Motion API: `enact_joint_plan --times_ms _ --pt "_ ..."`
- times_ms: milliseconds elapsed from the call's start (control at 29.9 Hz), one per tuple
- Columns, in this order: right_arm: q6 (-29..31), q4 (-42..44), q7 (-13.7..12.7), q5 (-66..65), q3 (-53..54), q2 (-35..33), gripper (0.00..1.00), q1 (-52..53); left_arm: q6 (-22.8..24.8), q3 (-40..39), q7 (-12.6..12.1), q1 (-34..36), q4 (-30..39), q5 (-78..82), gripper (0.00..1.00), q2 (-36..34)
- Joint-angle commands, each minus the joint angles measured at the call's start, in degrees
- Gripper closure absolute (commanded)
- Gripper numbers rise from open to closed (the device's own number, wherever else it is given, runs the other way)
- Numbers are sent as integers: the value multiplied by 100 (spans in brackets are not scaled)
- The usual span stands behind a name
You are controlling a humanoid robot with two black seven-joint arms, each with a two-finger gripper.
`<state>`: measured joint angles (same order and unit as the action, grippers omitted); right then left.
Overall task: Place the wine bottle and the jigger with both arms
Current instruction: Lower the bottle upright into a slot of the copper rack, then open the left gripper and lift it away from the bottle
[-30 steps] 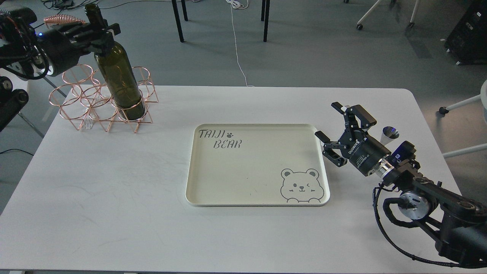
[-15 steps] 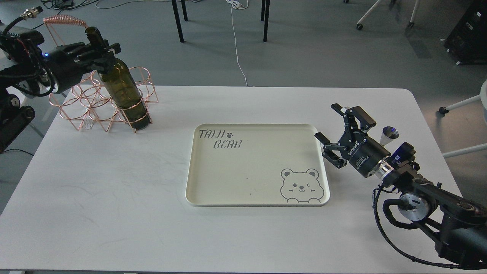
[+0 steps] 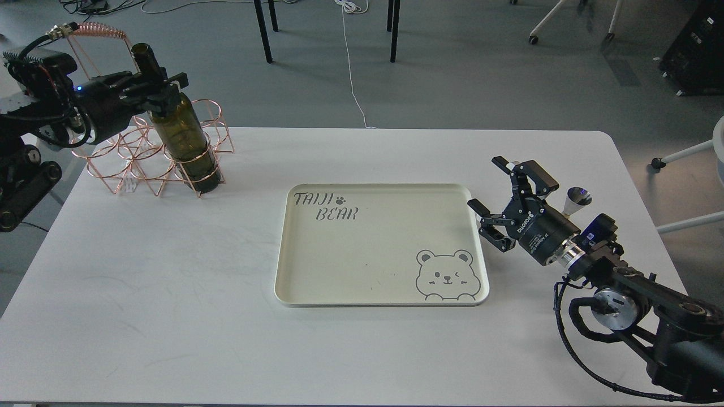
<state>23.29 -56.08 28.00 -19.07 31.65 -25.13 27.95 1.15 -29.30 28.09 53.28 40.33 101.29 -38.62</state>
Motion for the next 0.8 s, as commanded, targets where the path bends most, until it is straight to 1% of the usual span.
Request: enact_joint_plan --times_ms 0,134,335,502,603,770 --pt "0 1 0 0 -10 0 1 0 -10 -15 -9 24 10 -39 23 -6" --pt "0 1 0 -35 -10 0 1 0 -19 -15 -9 42 72 -83 18 -14" --pt "0 1 0 -97 -1 0 1 -17 -19 -41 -9 77 107 -83 14 -58" --pt "0 1 0 -106 -1 -9 1 -17 -19 -41 -9 340 116 -92 13 -146" --pt "9 1 0 -106 -1 -9 1 -17 -1 -41 -9 559 186 -83 12 -365" --pt "0 1 0 -106 16 -9 1 -17 52 -50 -9 911 677 -109 9 -884"
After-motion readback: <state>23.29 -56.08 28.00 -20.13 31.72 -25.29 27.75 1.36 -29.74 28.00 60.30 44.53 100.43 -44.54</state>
